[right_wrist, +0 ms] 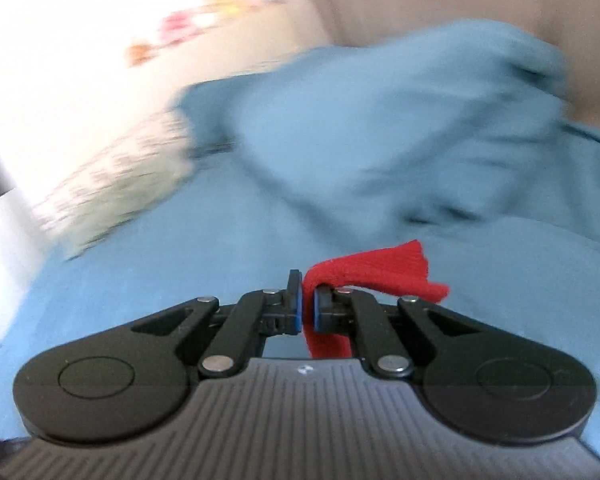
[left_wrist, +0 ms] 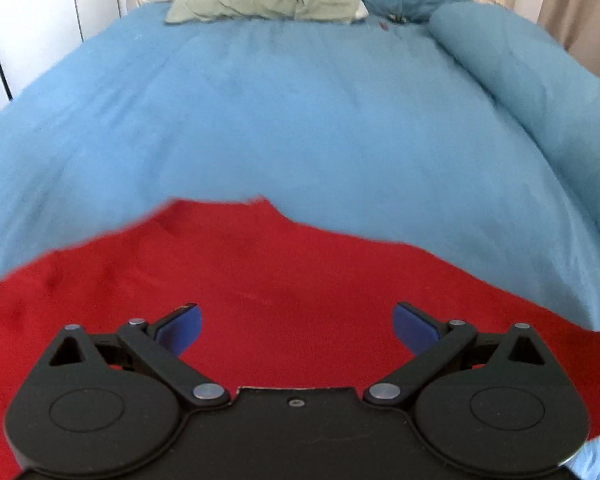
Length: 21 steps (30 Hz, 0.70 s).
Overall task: Fold small clothes
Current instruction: 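Carry the held sleeve across the sweater body and open the right tool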
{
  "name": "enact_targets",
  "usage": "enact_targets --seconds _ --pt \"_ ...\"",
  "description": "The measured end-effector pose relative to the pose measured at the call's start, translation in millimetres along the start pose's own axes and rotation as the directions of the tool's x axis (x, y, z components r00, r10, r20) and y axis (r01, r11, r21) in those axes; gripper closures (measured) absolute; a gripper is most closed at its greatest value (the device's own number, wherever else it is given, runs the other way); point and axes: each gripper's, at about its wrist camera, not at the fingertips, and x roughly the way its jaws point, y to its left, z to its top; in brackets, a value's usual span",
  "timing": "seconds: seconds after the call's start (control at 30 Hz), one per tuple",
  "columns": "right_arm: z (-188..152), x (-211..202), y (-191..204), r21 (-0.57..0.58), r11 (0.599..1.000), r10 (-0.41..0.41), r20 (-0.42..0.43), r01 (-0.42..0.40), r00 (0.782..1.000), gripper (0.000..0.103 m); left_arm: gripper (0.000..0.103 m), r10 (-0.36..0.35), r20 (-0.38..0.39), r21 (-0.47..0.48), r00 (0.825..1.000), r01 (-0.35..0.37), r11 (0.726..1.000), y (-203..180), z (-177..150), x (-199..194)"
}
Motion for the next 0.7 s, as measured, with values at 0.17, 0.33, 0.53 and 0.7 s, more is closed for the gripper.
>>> enact_targets --seconds 0.17,0.33,0.53,0.7 --pt "-22.4 9.2 143.5 -0.158 0.944 0.28 -0.09 -0.291 0.956 0.082 0.0 0.127 0.061 0.0 0.99 -0.127 0.992 81.8 10.1 -35.6" --pt "-116.3 26.1 264.7 -0.339 0.817 0.385 -0.281 -0.467 0.879 0.083 0.0 0.198 0.074 -0.035 0.977 -0.196 0.98 170.1 -8.5 -47.8" --pt "-249.1 41.1 332.2 -0.534 0.667 0.281 -0.466 -0.52 0.839 0.083 0.0 0.173 0.001 -0.062 0.985 -0.172 0.983 247.9 -45.8 -41.3" --pt "-283.2 35.8 337.6 -0.597 0.621 0.22 -0.489 -0.507 0.844 0.083 0.0 0.045 -0.06 -0.118 0.997 -0.052 0.992 275.3 -52.7 -31.6"
